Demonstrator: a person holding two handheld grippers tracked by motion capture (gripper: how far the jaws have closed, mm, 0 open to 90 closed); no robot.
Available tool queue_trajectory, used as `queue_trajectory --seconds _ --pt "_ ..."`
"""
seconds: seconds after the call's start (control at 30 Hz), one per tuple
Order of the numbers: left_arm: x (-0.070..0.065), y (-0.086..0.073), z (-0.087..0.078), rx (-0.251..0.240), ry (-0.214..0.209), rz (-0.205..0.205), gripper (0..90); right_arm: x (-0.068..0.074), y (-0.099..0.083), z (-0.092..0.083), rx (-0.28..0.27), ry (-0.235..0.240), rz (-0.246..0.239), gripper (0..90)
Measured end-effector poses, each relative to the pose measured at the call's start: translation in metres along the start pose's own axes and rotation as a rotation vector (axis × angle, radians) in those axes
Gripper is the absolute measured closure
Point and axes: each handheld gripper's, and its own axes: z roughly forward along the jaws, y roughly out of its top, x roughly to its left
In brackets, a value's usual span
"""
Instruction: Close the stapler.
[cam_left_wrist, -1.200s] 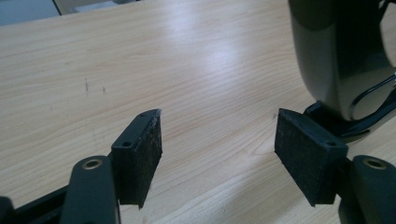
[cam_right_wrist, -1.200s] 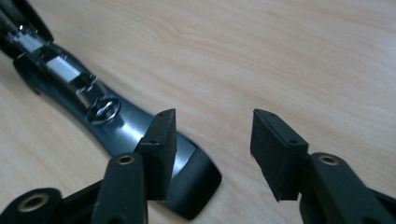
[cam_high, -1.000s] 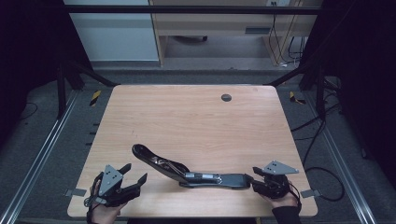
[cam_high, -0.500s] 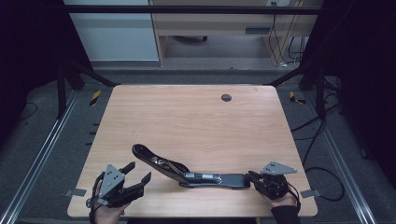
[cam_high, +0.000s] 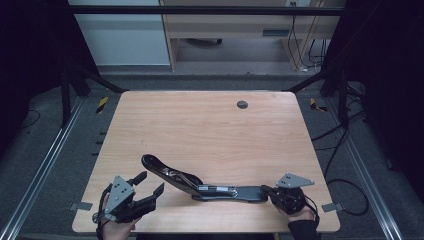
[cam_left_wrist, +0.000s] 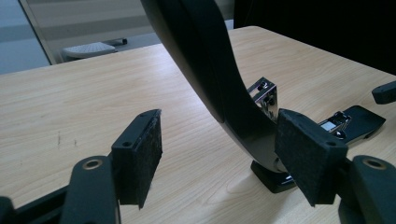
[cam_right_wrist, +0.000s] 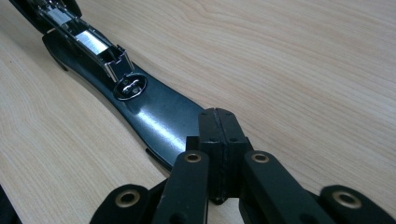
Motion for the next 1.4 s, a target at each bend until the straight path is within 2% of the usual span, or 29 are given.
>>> queue_trajectory --seconds 0.63,0.9,1.13,1.37,1.4 --pt "-0.002 0.021 0.008 -0.034 0.018 -0.011 31.8 0.005 0.001 0.007 0.023 0.025 -0.010 90.0" --pt "0.001 0.028 0.015 -0.040 0.029 -0.025 37.5 0.005 0.000 0.007 0.027 0.027 -0.011 90.0" --pt "0.002 0.029 0.017 -0.039 0.031 -0.033 48.7 0.005 0.000 0.009 0.035 0.038 -0.012 90.0" --pt "0.002 0.029 0.017 -0.034 0.026 -0.045 50.4 0.006 0.000 0.012 0.055 0.048 -0.011 90.0" --pt "0.002 0.029 0.016 -0.033 0.025 -0.045 50.5 0.005 0.000 0.012 0.056 0.041 -0.024 90.0"
